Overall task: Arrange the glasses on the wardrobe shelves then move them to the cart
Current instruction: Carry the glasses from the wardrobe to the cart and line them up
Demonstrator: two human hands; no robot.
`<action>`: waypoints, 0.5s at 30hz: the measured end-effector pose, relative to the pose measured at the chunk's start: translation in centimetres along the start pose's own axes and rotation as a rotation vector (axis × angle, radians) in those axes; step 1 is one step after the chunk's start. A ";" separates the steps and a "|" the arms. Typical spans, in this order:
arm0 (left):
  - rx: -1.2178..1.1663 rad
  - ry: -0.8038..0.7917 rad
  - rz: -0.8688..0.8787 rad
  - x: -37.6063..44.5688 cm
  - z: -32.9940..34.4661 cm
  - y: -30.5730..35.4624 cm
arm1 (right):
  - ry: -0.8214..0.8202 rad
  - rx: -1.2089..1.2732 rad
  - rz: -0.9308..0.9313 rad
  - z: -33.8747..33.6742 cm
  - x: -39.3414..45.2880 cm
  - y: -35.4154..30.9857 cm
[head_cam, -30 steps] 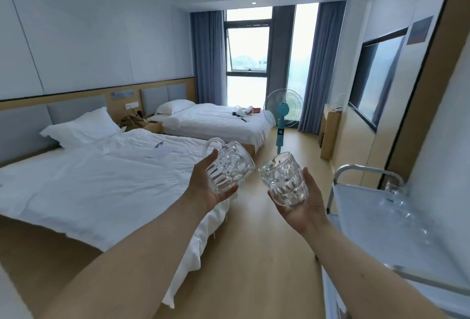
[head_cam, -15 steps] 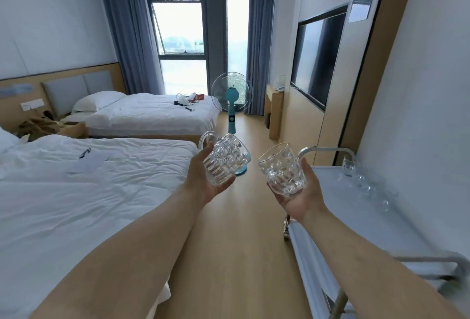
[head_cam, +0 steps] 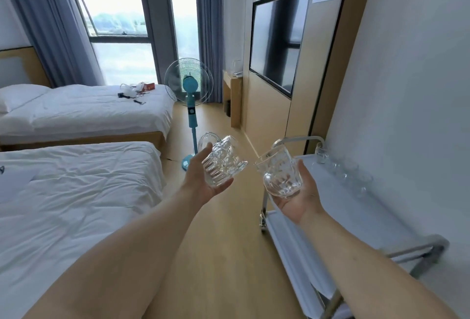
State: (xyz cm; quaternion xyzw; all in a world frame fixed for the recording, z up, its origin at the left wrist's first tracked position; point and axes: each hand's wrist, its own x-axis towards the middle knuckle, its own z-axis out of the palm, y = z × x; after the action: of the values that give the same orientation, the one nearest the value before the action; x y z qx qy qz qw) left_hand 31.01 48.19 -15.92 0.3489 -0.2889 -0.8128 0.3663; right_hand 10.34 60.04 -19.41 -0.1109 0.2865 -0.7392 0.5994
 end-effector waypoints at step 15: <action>0.058 -0.007 -0.118 20.7 3.5 1.8 | 0.137 -0.001 -0.024 -5.3 18.3 -4.5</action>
State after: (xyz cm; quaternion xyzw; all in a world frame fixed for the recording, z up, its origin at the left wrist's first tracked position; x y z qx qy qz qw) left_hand 18.90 31.48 -19.92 0.3728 -0.2925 -0.8255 0.3066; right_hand -0.78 44.79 -24.51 -0.0638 0.3258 -0.7519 0.5696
